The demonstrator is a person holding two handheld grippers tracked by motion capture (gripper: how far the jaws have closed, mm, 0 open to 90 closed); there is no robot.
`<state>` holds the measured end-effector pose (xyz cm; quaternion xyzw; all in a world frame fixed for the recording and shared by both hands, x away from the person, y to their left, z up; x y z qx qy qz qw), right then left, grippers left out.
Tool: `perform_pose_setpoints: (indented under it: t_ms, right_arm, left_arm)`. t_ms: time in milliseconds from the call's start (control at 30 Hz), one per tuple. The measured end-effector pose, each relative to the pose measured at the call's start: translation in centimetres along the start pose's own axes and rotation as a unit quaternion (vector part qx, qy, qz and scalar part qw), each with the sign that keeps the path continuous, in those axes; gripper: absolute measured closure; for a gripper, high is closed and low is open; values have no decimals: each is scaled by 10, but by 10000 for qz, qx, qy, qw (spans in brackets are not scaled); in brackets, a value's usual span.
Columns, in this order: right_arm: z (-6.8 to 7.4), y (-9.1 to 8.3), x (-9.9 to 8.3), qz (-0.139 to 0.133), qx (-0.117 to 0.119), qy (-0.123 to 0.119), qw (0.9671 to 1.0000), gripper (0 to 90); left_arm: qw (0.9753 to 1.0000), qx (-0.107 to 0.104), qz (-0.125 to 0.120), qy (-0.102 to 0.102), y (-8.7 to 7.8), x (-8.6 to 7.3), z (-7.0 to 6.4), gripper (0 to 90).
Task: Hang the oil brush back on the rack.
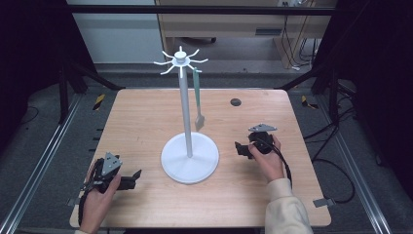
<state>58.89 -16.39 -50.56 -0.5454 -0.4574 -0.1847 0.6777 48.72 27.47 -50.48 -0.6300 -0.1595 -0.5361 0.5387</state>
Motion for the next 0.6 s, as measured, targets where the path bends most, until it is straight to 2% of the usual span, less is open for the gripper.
perform_pose_setpoints:
  t_ms: [33, 267, 333, 600]
  right_arm:
    - [2, 2, -1, -10, 60, 57, 10000, 117]
    - [11, 11, -7, -185, 282, -103, 9994, 119]
    - [13, 13, -9, -147, 370, -112, 9991, 119]
    - [16, 15, -13, -35, 485, -159, 9987, 119]
  left_arm:
    - [10000, 1, -5, 1, 0, 0, 0, 28]
    - [10000, -8, -6, 15, 0, 0, -1, 28]
    - [10000, -20, 8, 16, 1, 0, -1, 28]
    - [10000, -15, 48, 49, 2, -1, -1, 27]
Point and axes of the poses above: each handheld gripper's, and its own axes: y roughly forward along the jaws, x roughly out of its top, z roughly to its left, the point moved 6 cm from there along y, roughly forward along the jaws, and after that the axes turned 4 degrees about -z, right-handed, at the moved point
